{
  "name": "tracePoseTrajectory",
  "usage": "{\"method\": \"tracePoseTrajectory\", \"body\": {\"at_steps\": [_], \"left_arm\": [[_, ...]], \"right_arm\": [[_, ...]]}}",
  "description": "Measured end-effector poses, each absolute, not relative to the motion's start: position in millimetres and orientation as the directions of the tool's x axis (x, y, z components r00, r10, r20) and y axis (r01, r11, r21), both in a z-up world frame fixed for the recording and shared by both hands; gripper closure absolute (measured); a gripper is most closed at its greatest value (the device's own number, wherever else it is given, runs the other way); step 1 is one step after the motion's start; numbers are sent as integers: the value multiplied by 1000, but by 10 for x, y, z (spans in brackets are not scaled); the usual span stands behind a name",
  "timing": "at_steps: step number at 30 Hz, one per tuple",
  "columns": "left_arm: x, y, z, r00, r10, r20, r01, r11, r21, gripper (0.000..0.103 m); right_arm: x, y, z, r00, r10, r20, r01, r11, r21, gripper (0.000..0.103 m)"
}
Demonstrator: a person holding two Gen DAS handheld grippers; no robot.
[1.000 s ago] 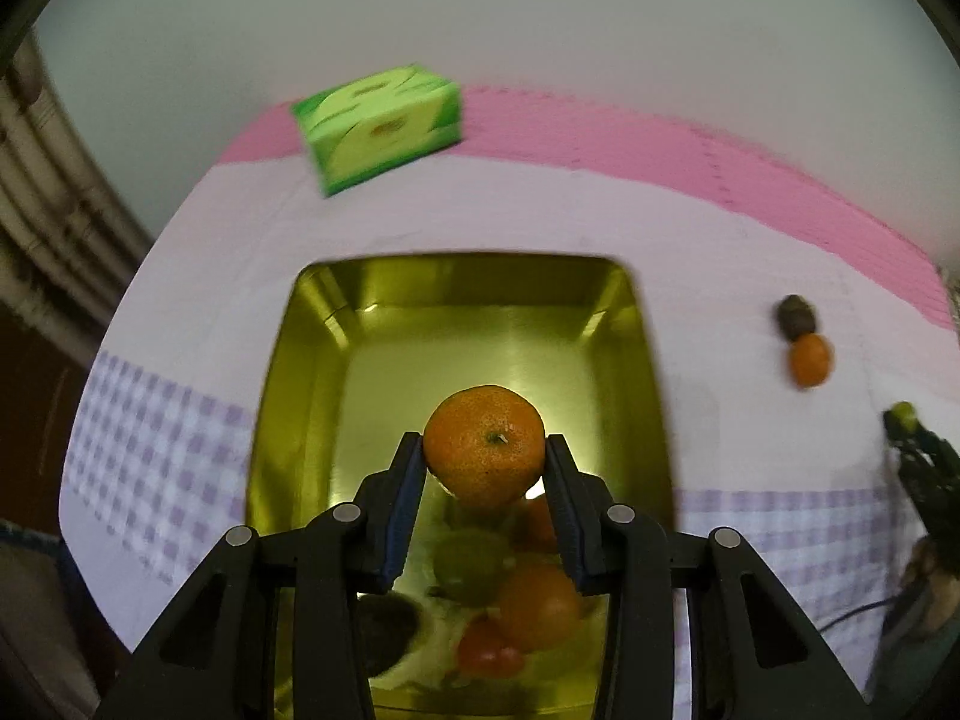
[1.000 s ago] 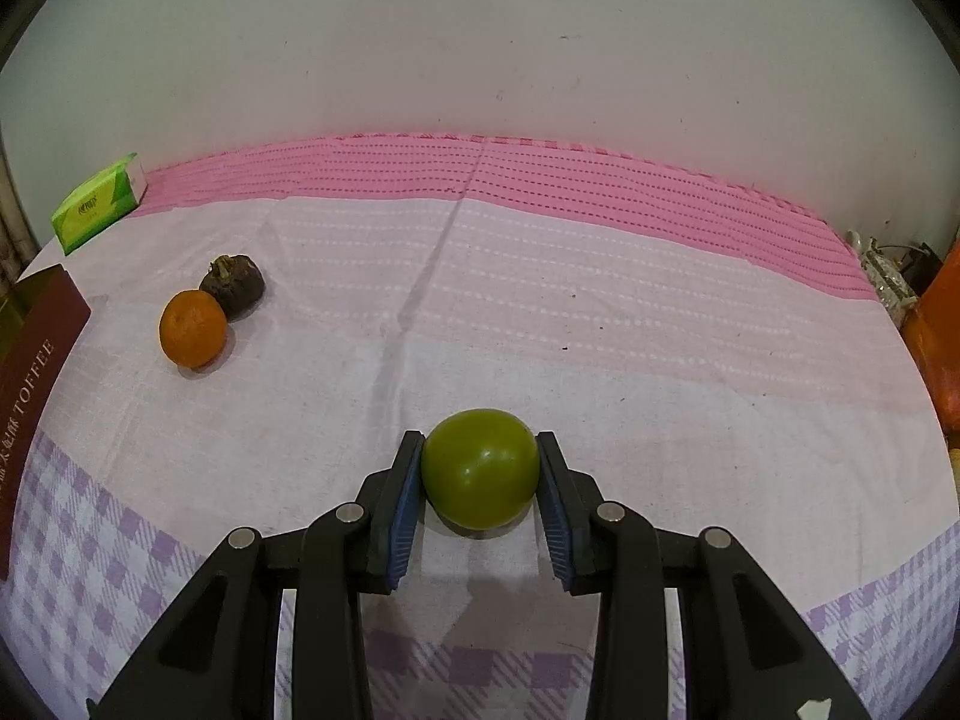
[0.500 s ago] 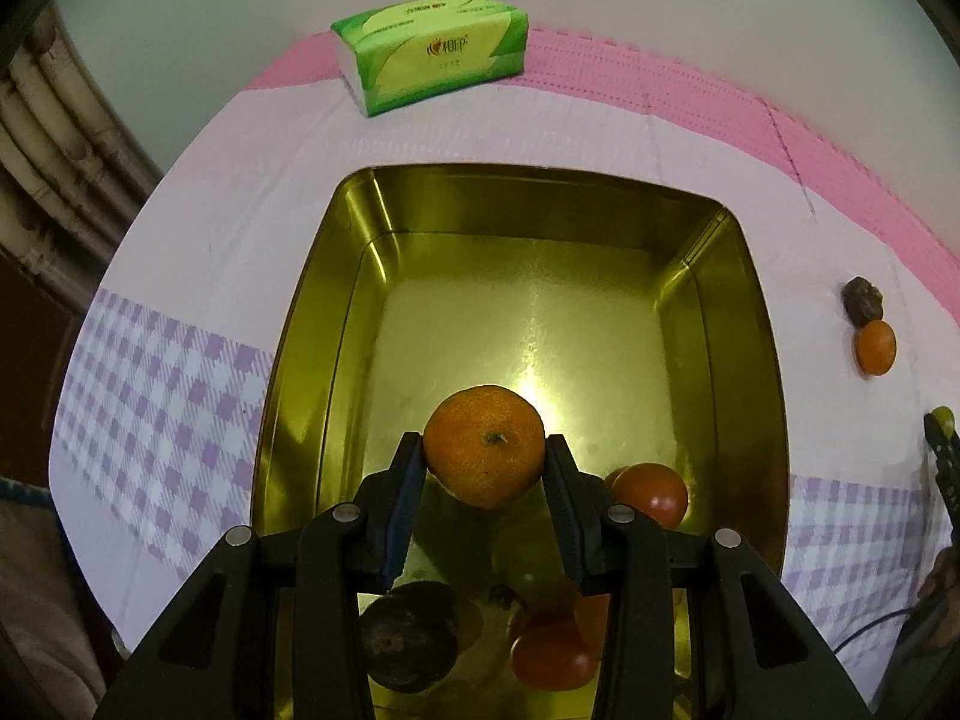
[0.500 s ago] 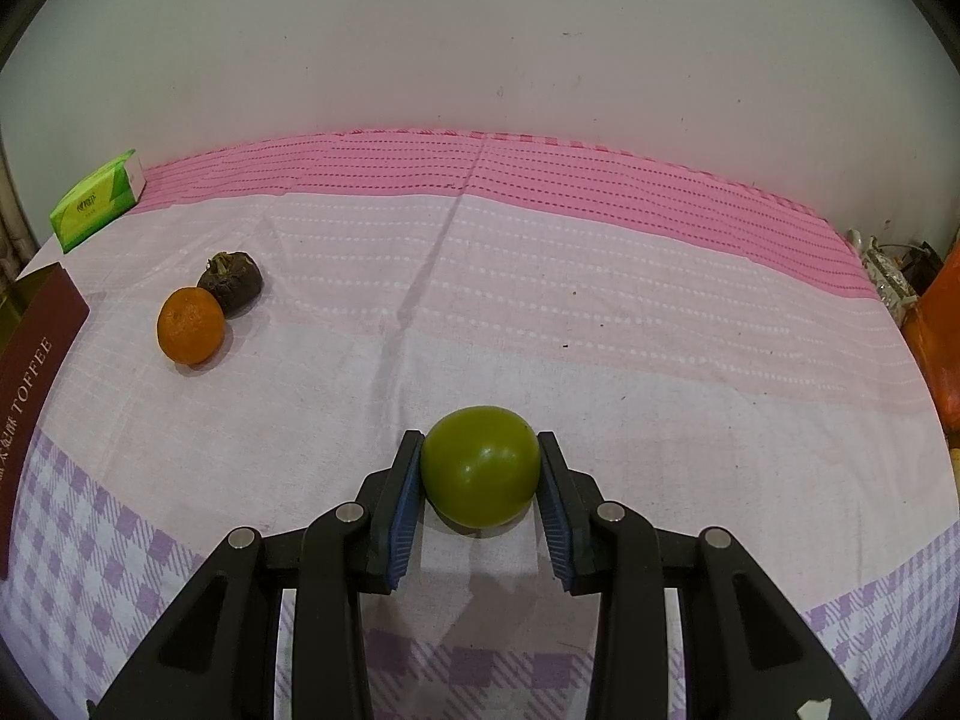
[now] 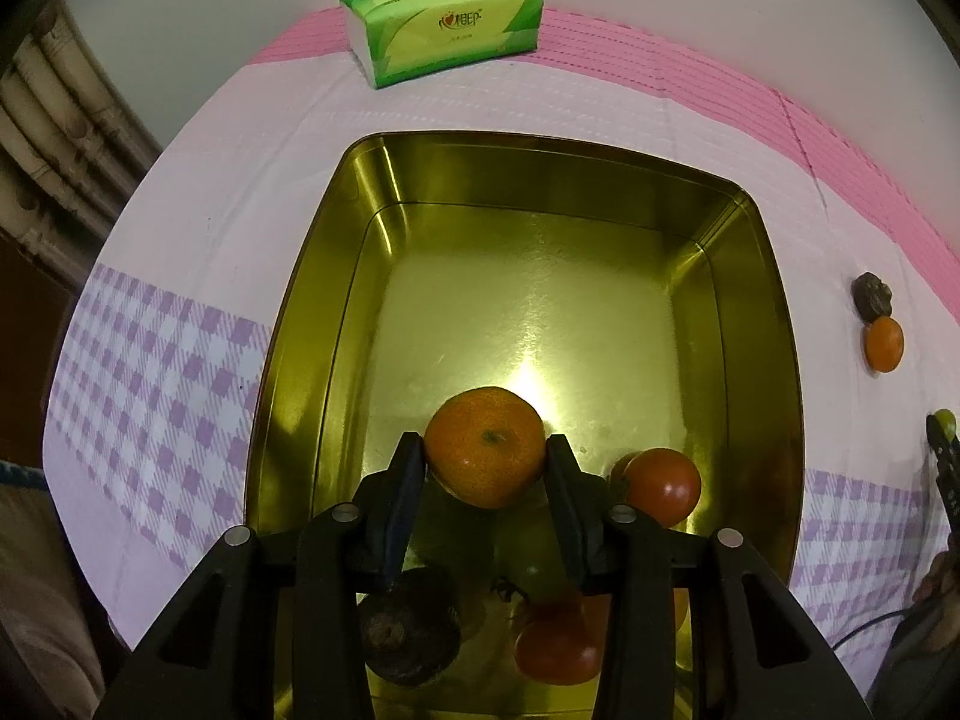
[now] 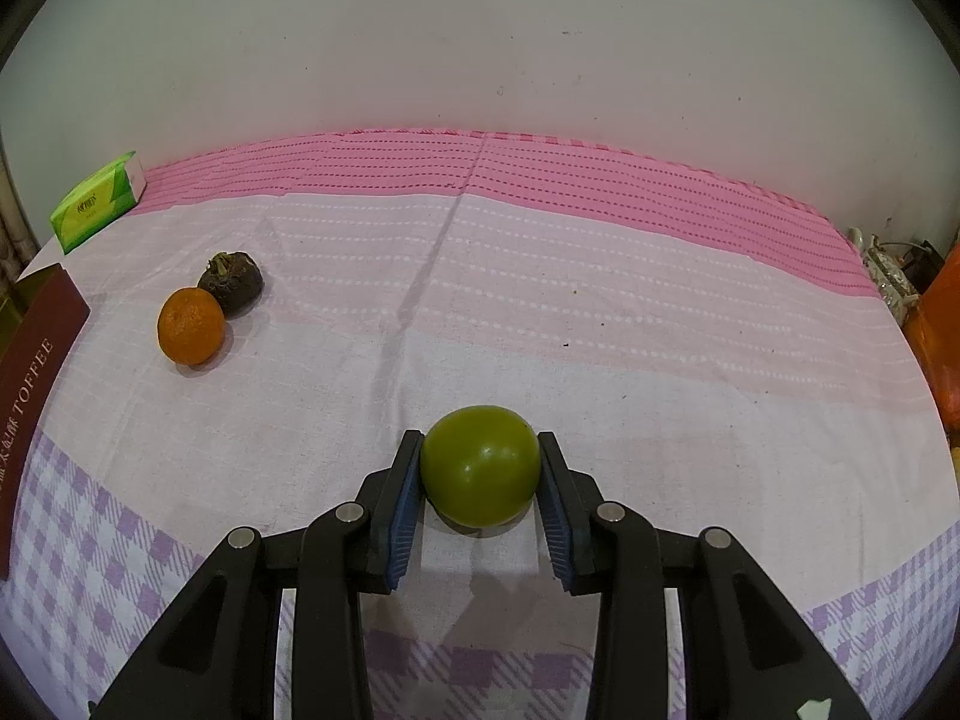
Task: Organize fruits
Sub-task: 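Carry the tangerine over the tray with the left gripper and release it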
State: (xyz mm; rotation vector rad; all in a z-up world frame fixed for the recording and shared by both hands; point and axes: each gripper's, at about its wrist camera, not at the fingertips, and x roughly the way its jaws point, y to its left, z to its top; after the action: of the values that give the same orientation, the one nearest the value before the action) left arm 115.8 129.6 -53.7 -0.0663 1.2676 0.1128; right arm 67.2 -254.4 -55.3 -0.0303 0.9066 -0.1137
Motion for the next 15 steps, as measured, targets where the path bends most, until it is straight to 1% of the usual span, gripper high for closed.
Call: {"method": "tracePoseTrajectory", "body": {"at_steps": [1, 3, 9, 13, 15], "left_arm": [[1157, 1297, -538, 294, 50, -954, -121, 993, 14, 55], [1146, 1324, -530, 297, 46, -954, -115, 993, 12, 51], [1080, 1358, -487, 305, 32, -952, -112, 994, -2, 47], [999, 1377, -371, 335, 33, -942, -100, 995, 0, 41], [932, 1381, -287, 365, 41, -930, -88, 996, 9, 40]], "right_arm": [[673, -2546, -553, 611, -111, -784, 86, 994, -74, 69], [673, -2545, -551, 611, -112, -784, 86, 994, -75, 69], [670, -2544, -548, 611, -112, -784, 86, 993, -74, 69], [668, -2548, -543, 612, -112, -783, 86, 993, -75, 70], [662, -2547, -538, 616, -111, -780, 87, 994, -73, 70]]}}
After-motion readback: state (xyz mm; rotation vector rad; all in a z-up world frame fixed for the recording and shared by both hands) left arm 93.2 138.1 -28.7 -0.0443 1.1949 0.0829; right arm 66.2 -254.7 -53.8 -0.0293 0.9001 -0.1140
